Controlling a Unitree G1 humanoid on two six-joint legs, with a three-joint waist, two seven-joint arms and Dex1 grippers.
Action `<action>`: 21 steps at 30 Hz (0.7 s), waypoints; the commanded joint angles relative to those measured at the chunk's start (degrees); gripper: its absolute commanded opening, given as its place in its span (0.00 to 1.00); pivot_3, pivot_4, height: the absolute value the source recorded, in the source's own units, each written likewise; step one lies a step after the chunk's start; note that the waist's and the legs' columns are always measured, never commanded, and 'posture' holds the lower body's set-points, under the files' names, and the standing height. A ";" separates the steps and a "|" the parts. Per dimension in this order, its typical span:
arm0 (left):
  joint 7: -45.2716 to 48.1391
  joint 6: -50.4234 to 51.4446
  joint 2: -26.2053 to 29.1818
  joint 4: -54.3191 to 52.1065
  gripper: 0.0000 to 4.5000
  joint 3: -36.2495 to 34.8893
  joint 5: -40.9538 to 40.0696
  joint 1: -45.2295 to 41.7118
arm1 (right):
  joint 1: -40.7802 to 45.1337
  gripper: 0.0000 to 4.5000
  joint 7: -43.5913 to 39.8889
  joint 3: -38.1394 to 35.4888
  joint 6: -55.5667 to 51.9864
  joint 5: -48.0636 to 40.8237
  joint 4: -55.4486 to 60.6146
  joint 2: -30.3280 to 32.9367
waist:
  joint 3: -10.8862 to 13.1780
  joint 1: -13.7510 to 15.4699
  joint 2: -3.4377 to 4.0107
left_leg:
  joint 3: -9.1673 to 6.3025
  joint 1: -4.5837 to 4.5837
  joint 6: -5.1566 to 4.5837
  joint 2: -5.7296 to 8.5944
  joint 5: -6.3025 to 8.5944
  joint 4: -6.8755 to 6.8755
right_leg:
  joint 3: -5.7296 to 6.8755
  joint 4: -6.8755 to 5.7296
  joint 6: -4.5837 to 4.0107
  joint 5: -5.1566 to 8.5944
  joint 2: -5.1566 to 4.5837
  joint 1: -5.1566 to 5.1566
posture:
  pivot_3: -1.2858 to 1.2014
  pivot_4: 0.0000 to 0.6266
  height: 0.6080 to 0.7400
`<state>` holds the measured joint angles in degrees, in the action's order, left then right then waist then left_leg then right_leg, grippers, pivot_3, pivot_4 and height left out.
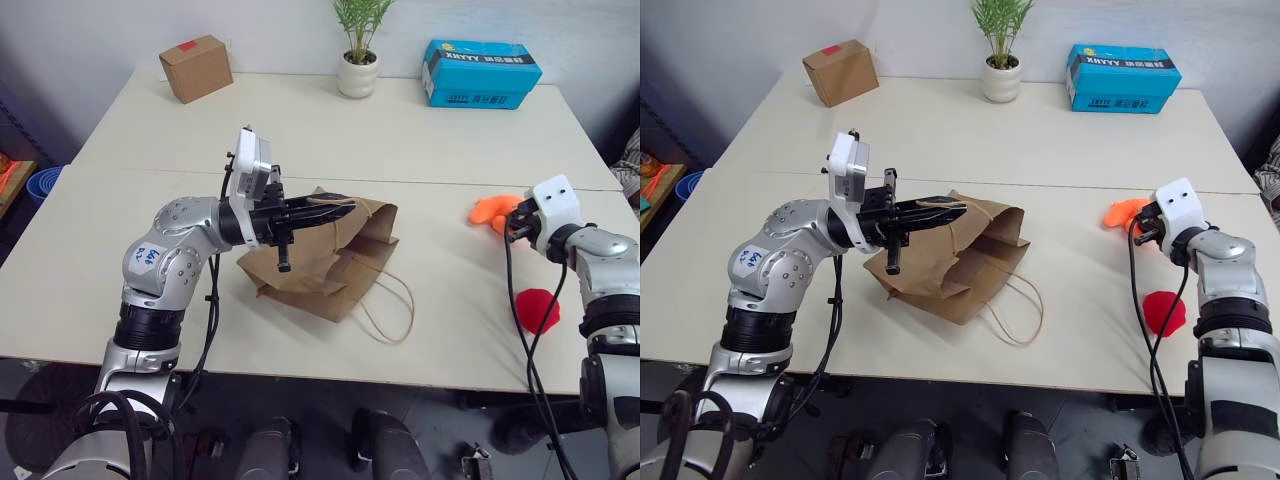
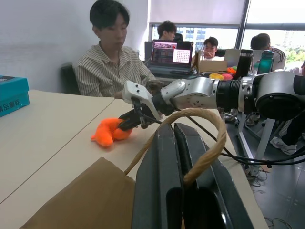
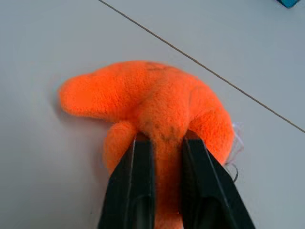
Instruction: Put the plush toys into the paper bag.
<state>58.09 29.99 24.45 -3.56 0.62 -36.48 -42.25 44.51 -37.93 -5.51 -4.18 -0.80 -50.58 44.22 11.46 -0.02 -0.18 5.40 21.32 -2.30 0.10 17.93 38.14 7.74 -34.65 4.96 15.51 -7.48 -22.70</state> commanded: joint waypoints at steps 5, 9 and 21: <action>1.47 -1.81 -0.77 1.82 0.00 -0.52 0.20 -2.41 | -14.44 0.00 -18.13 -9.97 -11.11 -22.19 34.82 1.30 | 0.02 0.23 0.03 | -0.05 0.03 0.01 -0.03 0.00 -0.02 | 0.02 0.01 0.01 0.00 0.02 -0.02 | 0.52 0.24 1.00; 2.34 -1.49 -0.56 2.57 0.00 -0.55 0.20 -2.79 | -24.70 0.00 -19.96 -12.58 -20.01 -32.91 56.91 1.15 | 0.01 0.42 0.03 | -0.05 0.03 0.05 -0.07 0.03 -0.01 | 0.02 0.01 0.01 -0.01 0.01 -0.02 | 0.52 0.24 1.00; 3.89 1.81 -2.70 2.02 0.00 -0.22 -2.79 -4.41 | -25.71 0.00 -7.77 7.39 -25.00 -26.43 71.58 -9.30 | 0.01 1.20 -0.01 | 0.01 0.01 0.09 -0.08 0.08 0.02 | -0.06 0.03 0.01 -0.01 -0.04 -0.07 | 0.52 0.24 1.00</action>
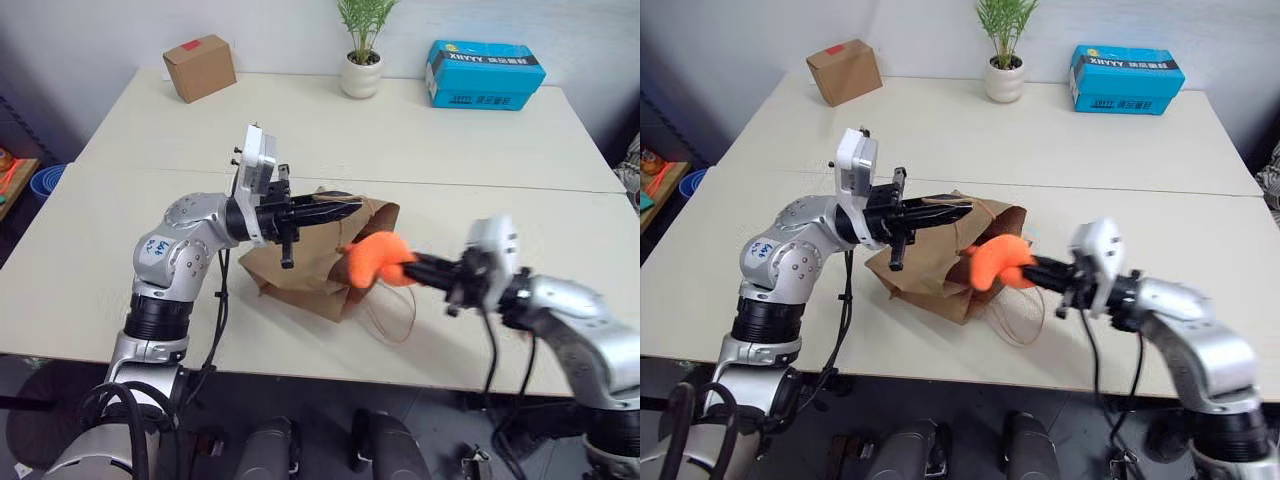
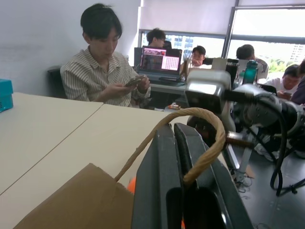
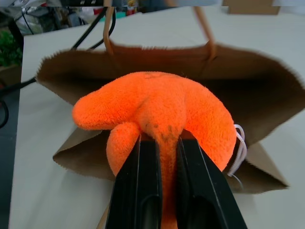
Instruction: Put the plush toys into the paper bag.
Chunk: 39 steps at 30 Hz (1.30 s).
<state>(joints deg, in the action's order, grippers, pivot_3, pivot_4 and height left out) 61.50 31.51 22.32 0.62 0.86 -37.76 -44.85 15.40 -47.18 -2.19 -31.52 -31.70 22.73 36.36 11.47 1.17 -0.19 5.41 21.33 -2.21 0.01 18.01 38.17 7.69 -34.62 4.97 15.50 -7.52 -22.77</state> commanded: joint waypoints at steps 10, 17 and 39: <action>0.78 0.91 -1.56 -3.26 0.00 -1.16 -3.12 -0.75 | 15.34 0.00 5.84 18.69 13.14 21.59 -18.22 -13.28 | 0.00 -0.26 -0.02 | -0.04 0.07 -0.03 0.04 -0.02 0.01 | 0.08 -0.01 -0.01 0.01 0.15 -0.04 | 0.52 0.24 1.00; 0.72 -1.09 -1.88 -2.03 0.00 -1.17 -1.68 0.17 | 13.67 0.37 2.20 16.42 15.38 19.54 -18.09 -14.71 | 0.00 -0.35 -0.02 | -0.07 0.11 -0.07 0.08 -0.04 0.02 | 0.10 -0.01 -0.01 0.00 0.14 -0.04 | 0.52 0.24 1.00; 0.90 -3.32 3.11 -5.80 0.00 -1.55 -0.02 5.74 | -50.53 0.99 -7.04 -50.49 26.83 2.84 -7.98 -6.21 | -0.01 0.91 -0.04 | 0.04 -0.12 -0.29 0.09 0.25 -0.13 | -0.05 0.50 0.12 -0.06 0.01 0.17 | 0.52 0.24 1.00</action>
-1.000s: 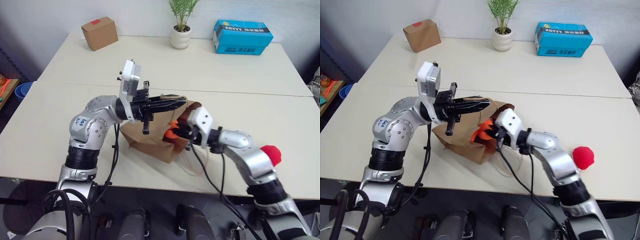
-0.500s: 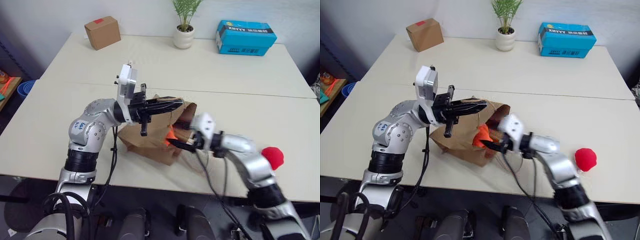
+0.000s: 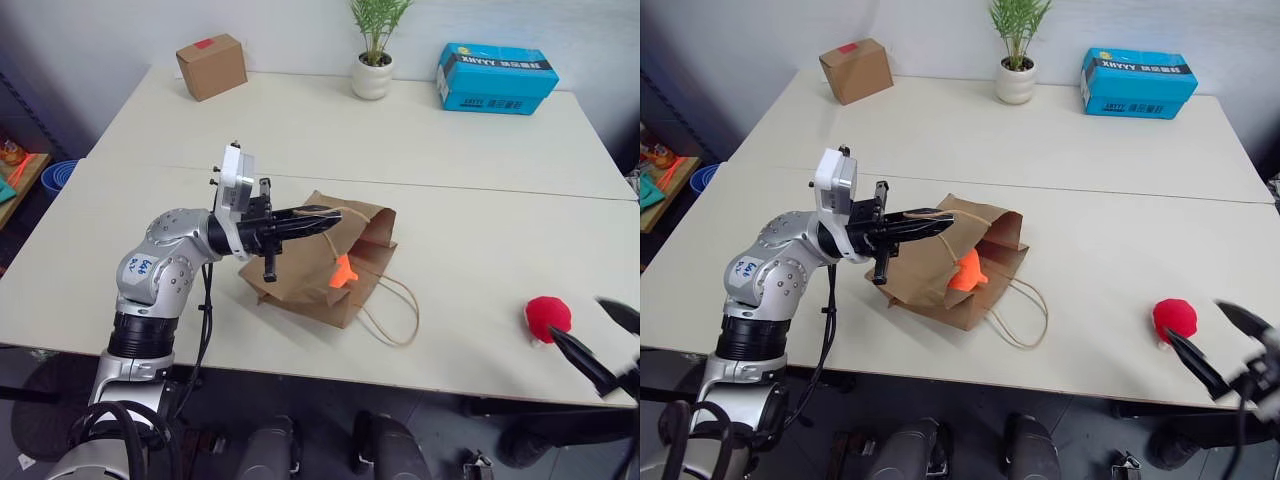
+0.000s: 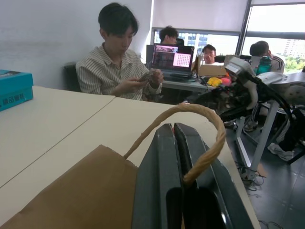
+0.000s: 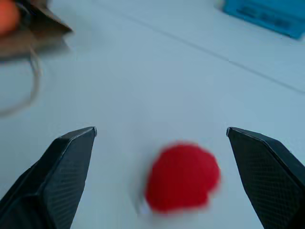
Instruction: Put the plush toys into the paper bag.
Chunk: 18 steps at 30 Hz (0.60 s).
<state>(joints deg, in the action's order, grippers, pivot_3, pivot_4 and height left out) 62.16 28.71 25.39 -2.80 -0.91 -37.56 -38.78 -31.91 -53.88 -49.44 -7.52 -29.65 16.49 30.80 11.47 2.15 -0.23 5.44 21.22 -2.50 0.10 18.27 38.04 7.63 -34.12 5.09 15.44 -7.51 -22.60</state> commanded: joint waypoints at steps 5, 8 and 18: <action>0.25 -0.44 0.11 -2.19 0.00 0.46 -0.14 -0.92 | -3.23 0.99 1.08 -0.91 -1.11 -0.56 -1.46 2.75 | -0.03 -1.70 0.05 | 0.15 -0.13 0.11 -0.19 0.15 0.01 | -0.20 -0.02 -0.02 0.01 -0.03 0.00 | 0.52 0.24 1.00; 0.07 -0.37 0.11 -2.36 0.00 0.77 -0.11 -0.99 | 2.12 0.99 3.29 3.35 -6.78 -0.37 -1.94 6.99 | -0.03 -2.08 0.06 | 0.18 -0.15 0.14 -0.24 0.14 0.02 | -0.21 -0.10 -0.06 0.03 -0.02 -0.03 | 0.52 0.24 1.00; -1.34 0.66 0.77 -3.68 0.00 0.84 -0.24 -1.49 | 23.24 0.85 7.55 23.31 -20.24 6.48 -14.37 18.04 | -0.03 -0.60 0.08 | 0.10 0.08 0.07 -0.15 0.06 0.21 | -0.04 -0.32 -0.11 0.06 -0.02 -0.11 | 0.52 0.24 1.00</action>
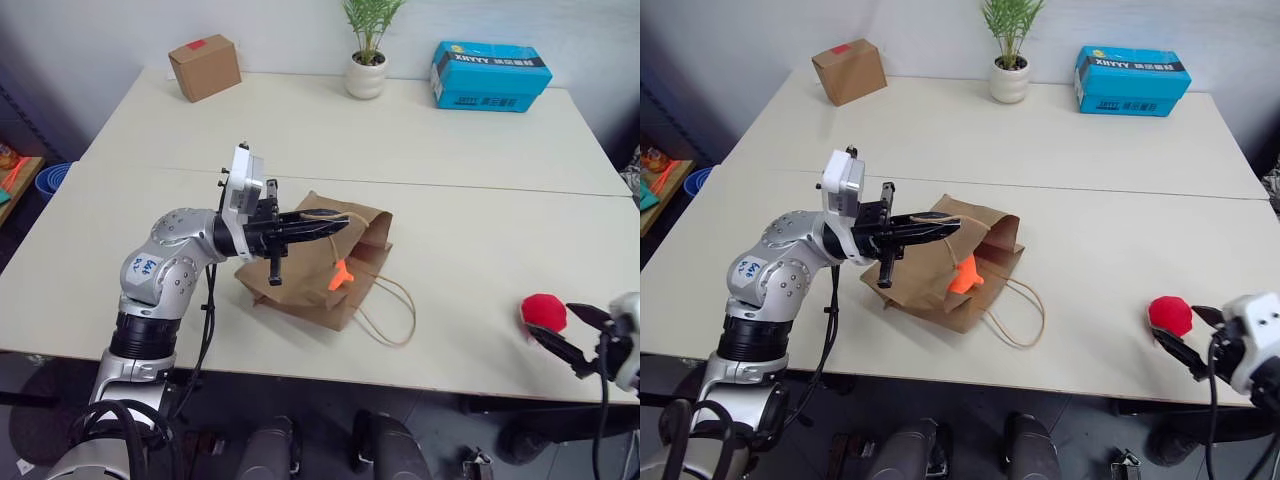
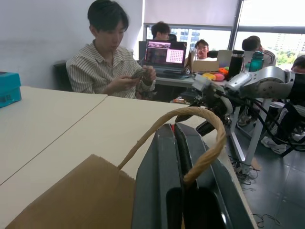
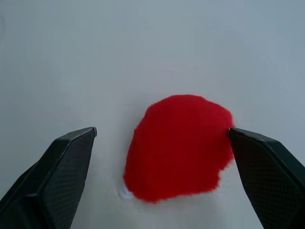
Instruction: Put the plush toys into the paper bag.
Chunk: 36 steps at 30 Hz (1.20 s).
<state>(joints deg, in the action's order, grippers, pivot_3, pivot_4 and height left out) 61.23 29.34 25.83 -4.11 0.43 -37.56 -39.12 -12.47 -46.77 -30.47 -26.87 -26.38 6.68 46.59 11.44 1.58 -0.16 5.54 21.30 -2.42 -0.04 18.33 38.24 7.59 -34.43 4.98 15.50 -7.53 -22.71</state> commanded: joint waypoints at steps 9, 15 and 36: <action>0.18 1.35 1.58 -2.33 0.00 -1.93 -2.03 -1.56 | 6.31 0.21 -13.48 6.61 -3.65 -7.35 5.13 3.77 | 0.00 -0.24 0.00 | -0.02 -0.01 -0.04 0.00 -0.03 0.01 | 0.05 0.02 0.05 -0.03 0.05 0.06 | 0.52 0.24 1.00; 0.80 2.38 1.95 -1.19 0.00 -2.56 -2.78 -2.50 | 16.89 0.10 -5.04 18.77 -13.67 -13.60 20.08 -1.72 | 0.03 -0.55 -0.06 | -0.02 -0.08 0.09 -0.14 -0.04 0.03 | 0.02 -0.02 0.04 -0.03 0.06 0.06 | 0.52 0.24 1.00; 3.58 4.53 1.70 0.17 0.00 -1.97 -3.10 -4.47 | 41.50 0.82 9.90 38.89 -7.81 6.78 1.42 -26.81 | 0.04 -1.08 -0.09 | -0.10 0.26 0.03 0.08 -0.11 0.05 | 0.17 -0.05 0.04 -0.01 0.22 -0.17 | 0.52 0.24 1.00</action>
<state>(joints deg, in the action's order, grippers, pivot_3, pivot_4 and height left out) 64.59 34.47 27.11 -3.51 -0.16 -40.28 -43.32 28.86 -36.06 11.45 -31.65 -16.13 3.39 19.02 11.47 0.50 -0.24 5.44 21.55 -2.40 0.04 18.22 38.29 7.76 -34.49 5.02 15.49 -7.32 -22.87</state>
